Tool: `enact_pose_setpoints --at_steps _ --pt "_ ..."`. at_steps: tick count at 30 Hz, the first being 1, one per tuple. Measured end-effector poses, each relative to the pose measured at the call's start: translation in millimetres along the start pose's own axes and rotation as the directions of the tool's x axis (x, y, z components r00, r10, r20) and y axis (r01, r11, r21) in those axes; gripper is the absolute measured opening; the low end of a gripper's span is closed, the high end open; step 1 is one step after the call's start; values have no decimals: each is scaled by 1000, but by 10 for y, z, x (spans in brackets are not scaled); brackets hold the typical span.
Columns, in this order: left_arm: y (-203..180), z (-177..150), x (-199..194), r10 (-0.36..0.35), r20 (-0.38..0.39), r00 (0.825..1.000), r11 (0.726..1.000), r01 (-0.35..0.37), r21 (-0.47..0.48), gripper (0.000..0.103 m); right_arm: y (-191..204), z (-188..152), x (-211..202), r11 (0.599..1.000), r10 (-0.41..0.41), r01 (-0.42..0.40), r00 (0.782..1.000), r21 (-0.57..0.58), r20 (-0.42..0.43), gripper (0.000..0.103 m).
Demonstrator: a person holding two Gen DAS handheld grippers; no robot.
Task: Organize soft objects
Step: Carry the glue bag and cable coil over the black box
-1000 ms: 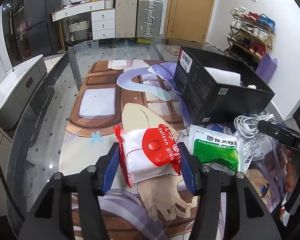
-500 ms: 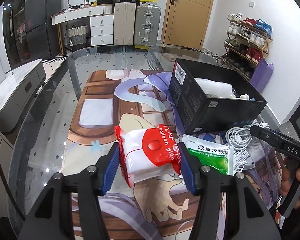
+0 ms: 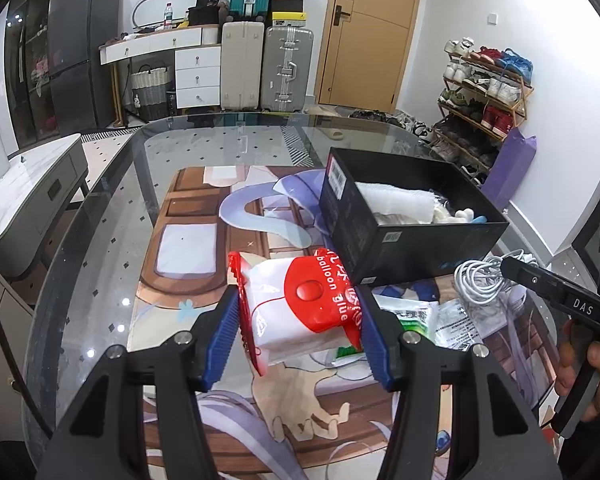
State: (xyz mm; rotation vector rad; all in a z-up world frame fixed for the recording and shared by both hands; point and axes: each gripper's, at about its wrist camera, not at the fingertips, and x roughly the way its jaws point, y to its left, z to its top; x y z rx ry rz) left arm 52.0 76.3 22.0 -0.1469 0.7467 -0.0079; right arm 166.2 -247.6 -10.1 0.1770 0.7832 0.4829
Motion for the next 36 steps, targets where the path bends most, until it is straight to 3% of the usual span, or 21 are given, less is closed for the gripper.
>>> enact_pose_setpoints --at_steps 18,36 --pt "-320 370 -107 -74 67 995 995 70 68 56 110 280 -581 996 -54 63 988 -60 145 70" --pt "-724 641 289 -137 36 990 981 130 143 56 283 744 -340 983 -136 157 971 -92 195 70"
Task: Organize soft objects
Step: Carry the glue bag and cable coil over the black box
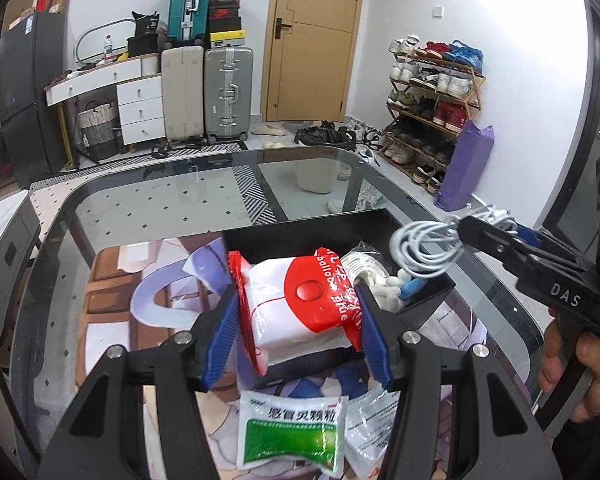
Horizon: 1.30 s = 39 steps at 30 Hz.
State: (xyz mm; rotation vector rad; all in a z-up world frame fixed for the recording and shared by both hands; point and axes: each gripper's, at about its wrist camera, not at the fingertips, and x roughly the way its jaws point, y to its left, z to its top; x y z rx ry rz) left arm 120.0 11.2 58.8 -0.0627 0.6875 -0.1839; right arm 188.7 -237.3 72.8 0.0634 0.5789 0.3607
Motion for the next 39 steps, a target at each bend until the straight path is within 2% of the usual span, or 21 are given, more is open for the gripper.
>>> enact_pose_setpoints --at_steps 21,39 --pt "-158 49 467 -30 -65 997 998 33 51 56 132 172 604 998 -23 22 999 -58 -29 70" --pt "-167 28 580 -49 -80 996 997 53 47 56 285 203 1008 994 -6 -1 998 -109 -66 70"
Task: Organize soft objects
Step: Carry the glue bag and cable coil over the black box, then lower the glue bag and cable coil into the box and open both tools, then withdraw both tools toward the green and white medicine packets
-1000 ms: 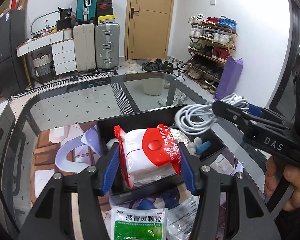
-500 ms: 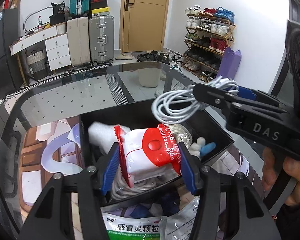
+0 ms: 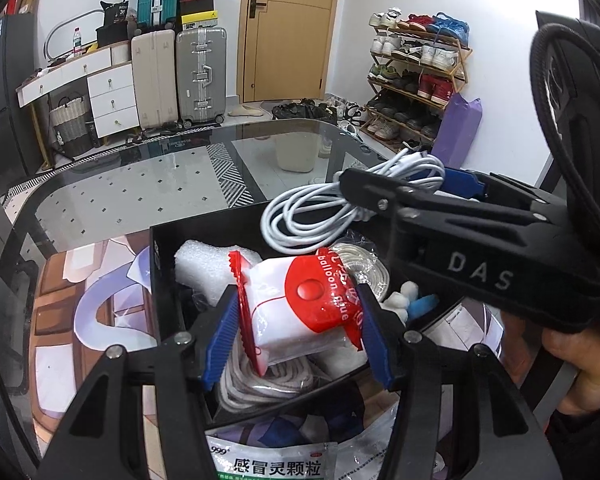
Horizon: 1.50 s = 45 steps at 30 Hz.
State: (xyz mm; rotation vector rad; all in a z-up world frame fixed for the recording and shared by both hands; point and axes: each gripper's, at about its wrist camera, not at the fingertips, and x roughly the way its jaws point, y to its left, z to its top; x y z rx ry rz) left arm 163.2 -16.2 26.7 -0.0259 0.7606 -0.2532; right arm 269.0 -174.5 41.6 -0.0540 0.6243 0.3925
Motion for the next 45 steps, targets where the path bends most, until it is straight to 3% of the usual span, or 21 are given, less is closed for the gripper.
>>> enact_pose_setpoints --at_steps 7,10,12,14,16,20,33,45 --pt "-28 7 27 12 3 1000 1000 -12 2 57 79 23 121 1000 22 -22 1000 -11 -19 70" --pt "-16 -4 -3 8 3 1000 1000 -8 -6 63 83 7 167 999 41 -41 998 2 -40 70" --pt "-24 -8 -29 -6 -2 1000 1000 6 -9 66 70 13 182 998 67 -66 997 21 -48 76" --pt "-38 -17 -72 -9 3 1000 1000 9 -6 77 45 29 158 997 69 -67 997 29 -46 90" --pt "-35 -7 -131 -3 16 1000 1000 3 -9 90 -1 34 102 996 72 -71 997 50 -31 93" --pt "14 -37 -289 -19 41 999 999 20 -35 103 -146 13 -52 997 49 -47 998 67 -27 102" --pt "232 -357 -853 103 111 988 991 -93 -92 103 -245 -475 -677 998 54 -51 997 47 -57 102" --pt "327 -826 -805 138 42 989 985 -133 -111 103 -4 -1081 -710 992 116 -105 976 70 -183 102"
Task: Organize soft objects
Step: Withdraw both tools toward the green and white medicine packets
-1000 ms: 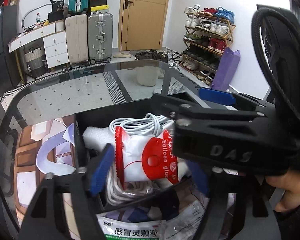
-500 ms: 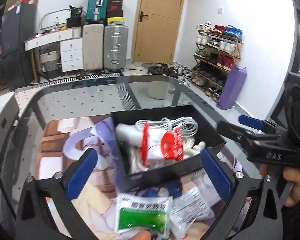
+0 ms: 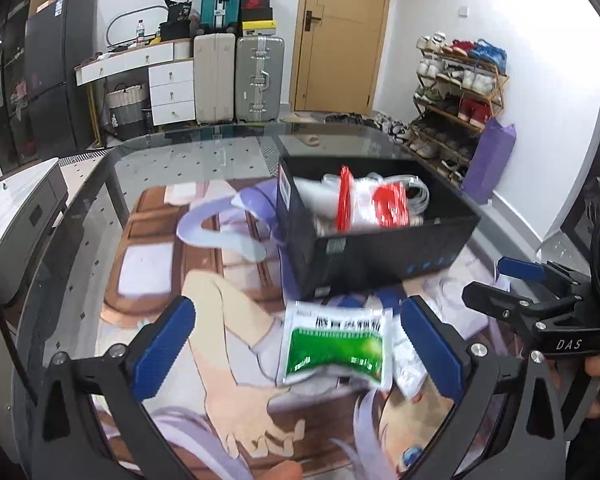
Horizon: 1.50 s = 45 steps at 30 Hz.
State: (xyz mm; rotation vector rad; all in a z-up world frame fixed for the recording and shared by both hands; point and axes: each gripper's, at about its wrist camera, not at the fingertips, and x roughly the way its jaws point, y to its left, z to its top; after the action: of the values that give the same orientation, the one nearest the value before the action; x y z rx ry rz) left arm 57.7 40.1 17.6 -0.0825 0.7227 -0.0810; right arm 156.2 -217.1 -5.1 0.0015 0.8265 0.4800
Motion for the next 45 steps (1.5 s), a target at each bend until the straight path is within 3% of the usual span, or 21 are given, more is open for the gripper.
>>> enact_pose_setpoints --at_steps 7,17,32,38,45 --pt "49 -133 83 29 -29 999 1000 -28 4 103 223 -195 160 999 29 -31 997 -32 -67 102" --pt "221 -169 107 41 -28 999 998 -42 -45 103 503 -207 336 996 41 -50 993 -79 -109 102" --pt "295 -154 133 11 -45 999 997 -15 -73 103 674 -307 455 981 -28 0 990 -192 -139 102" --pt "171 -141 222 -47 -106 993 999 45 -19 103 453 -345 371 984 -45 20 990 -180 -136 102" --pt "25 -137 320 -99 -181 979 994 105 28 103 390 -334 358 971 -4 -33 987 -236 -158 102"
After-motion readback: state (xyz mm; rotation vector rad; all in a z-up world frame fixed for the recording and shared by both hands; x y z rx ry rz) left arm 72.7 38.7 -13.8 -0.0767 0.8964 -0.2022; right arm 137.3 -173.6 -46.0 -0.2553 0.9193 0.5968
